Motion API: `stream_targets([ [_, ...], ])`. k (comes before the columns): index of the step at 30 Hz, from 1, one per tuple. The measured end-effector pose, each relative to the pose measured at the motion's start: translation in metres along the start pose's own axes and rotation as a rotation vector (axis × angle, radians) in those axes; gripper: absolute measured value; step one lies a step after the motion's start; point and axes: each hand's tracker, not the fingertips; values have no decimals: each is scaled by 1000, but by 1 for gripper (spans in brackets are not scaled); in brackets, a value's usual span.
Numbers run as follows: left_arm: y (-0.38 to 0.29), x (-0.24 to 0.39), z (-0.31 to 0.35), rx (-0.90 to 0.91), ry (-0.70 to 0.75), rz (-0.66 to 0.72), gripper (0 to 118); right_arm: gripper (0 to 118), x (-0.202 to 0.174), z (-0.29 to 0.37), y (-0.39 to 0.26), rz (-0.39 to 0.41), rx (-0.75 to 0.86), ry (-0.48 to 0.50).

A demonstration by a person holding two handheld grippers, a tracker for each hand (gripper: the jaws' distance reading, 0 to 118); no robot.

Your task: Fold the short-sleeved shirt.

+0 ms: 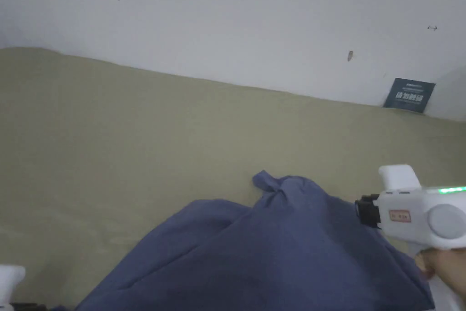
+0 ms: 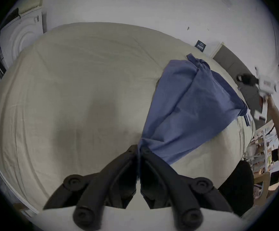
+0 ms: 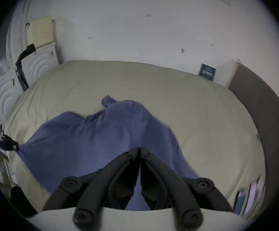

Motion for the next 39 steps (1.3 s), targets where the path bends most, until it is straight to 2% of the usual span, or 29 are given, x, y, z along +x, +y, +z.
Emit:
stream_targets([
  [1, -1, -1, -1, 1, -4, 8, 3, 7, 7, -17, 18, 28, -38, 8],
  [5, -3, 6, -7, -11, 2, 33, 3, 7, 25, -85, 70, 58, -161, -29],
  [7, -3, 8, -9, -1, 7, 36, 3, 9, 24, -109, 80, 81, -206, 40],
  [8, -3, 8, -10, -6, -1, 45, 3, 13, 24, -122, 84, 104, -235, 73],
  [9, -3, 9, -9, -4, 3, 48, 3, 40, 23, -134, 84, 117, -285, 120],
  [11, -1, 8, -8, -8, 0, 51, 3, 102, 19, -156, 81, 206, -376, 73],
  [12, 0, 8, -8, -9, -1, 51, 3, 118, 18, -164, 78, 232, -368, 72],
  [17, 2, 11, -9, -20, 13, 27, 3, 112, 16, -201, 69, 232, -402, 68],
  [18, 2, 12, -9, -20, 15, 26, 3, 100, 20, -201, 70, 236, -389, 67],
  [19, 2, 10, -9, -19, 16, 28, 3, 78, 22, -199, 70, 226, -344, 100],
  [21, 2, 9, -9, -18, 14, 32, 3, 10, 23, -194, 69, 170, -319, 172],
  [22, 2, 9, -9, -19, 11, 41, 3, 10, 18, -188, 70, 155, -344, 186],
  [23, 2, 8, -9, -19, 11, 45, 3, 10, 18, -186, 71, 175, -345, 144],
  [26, 1, 10, -8, -12, 18, 41, 3, 9, 10, -162, 70, 190, -311, 115],
  [32, 9, 13, 11, 52, 27, 62, 3, 9, 26, -91, 93, 22, -166, 174],
  [35, 29, 14, 34, 149, -18, 88, 3, 9, 31, -51, 109, 19, -88, 160],
  [38, 65, 21, 56, 221, -26, 53, 3, 9, 37, -14, 128, 11, 4, 117],
  [39, 78, 24, 62, 243, -23, 33, 3, 9, 42, -4, 135, -17, 25, 120],
])
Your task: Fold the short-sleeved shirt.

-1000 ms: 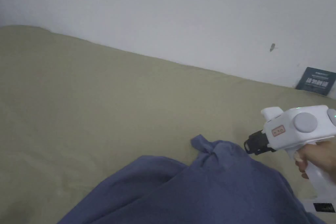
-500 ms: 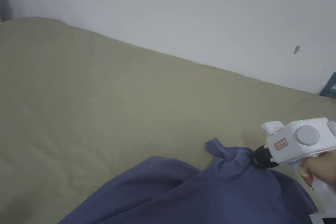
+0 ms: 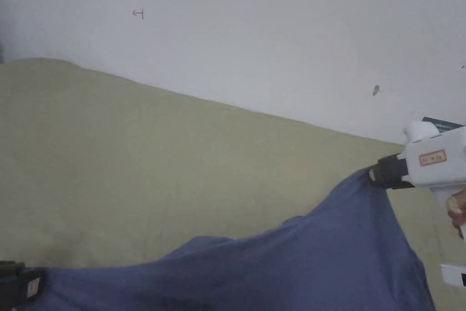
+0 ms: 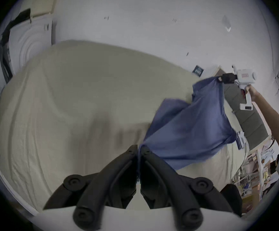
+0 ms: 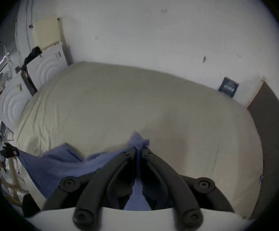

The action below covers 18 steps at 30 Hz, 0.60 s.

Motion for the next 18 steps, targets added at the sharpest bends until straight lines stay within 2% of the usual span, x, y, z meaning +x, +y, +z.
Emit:
stream_targets([
  [4, 65, 15, 5, 93, 8, -55, 3, 9, 9, 38, 27, 7, 87, -90],
  [11, 186, 34, -1, 227, 78, -112, 3, 9, 38, 85, 67, -58, 239, -226],
  [18, 283, 51, -19, 320, 155, -149, 3, 9, 56, 111, 111, -29, 376, -351],
])
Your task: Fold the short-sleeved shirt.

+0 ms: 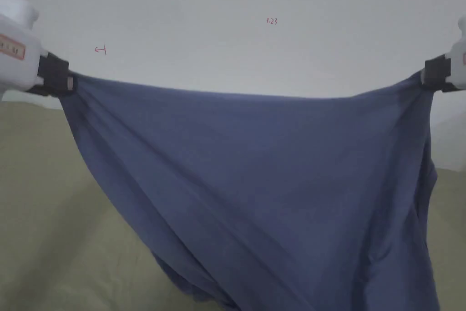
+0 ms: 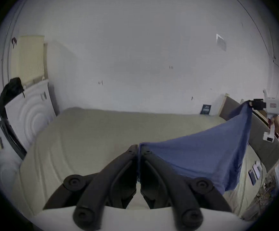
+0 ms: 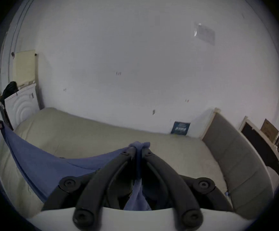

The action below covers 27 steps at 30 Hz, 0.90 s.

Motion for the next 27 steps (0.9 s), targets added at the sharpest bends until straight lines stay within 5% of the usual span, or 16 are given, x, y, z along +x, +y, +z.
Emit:
stream_targets([
  [13, 87, 22, -32, 158, 95, -26, 3, 9, 12, 3, 71, -27, 200, -93],
  [27, 85, 34, -20, 188, 128, -82, 3, 9, 6, 11, 59, -35, 213, -88],
])
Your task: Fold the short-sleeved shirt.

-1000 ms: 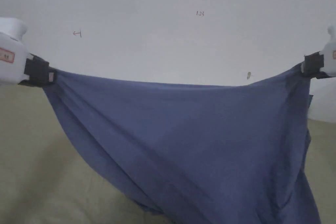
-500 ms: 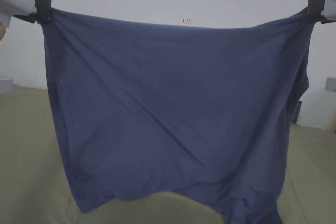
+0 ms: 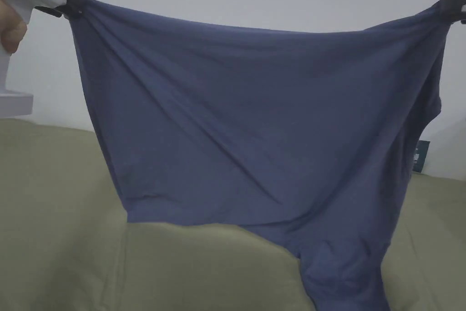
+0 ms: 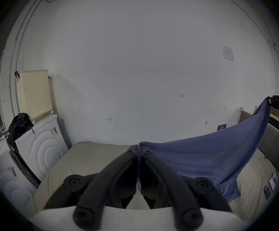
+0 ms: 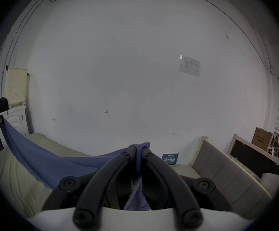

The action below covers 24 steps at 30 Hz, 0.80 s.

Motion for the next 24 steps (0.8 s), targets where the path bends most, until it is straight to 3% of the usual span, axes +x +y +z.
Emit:
stream_targets([
  [16, -140, -6, 68, -95, -115, 36, 3, 9, 12, 122, -137, -3, -136, 27],
  [24, -192, -23, 138, -102, -156, 33, 3, 9, 19, 210, -195, -61, -191, 45],
])
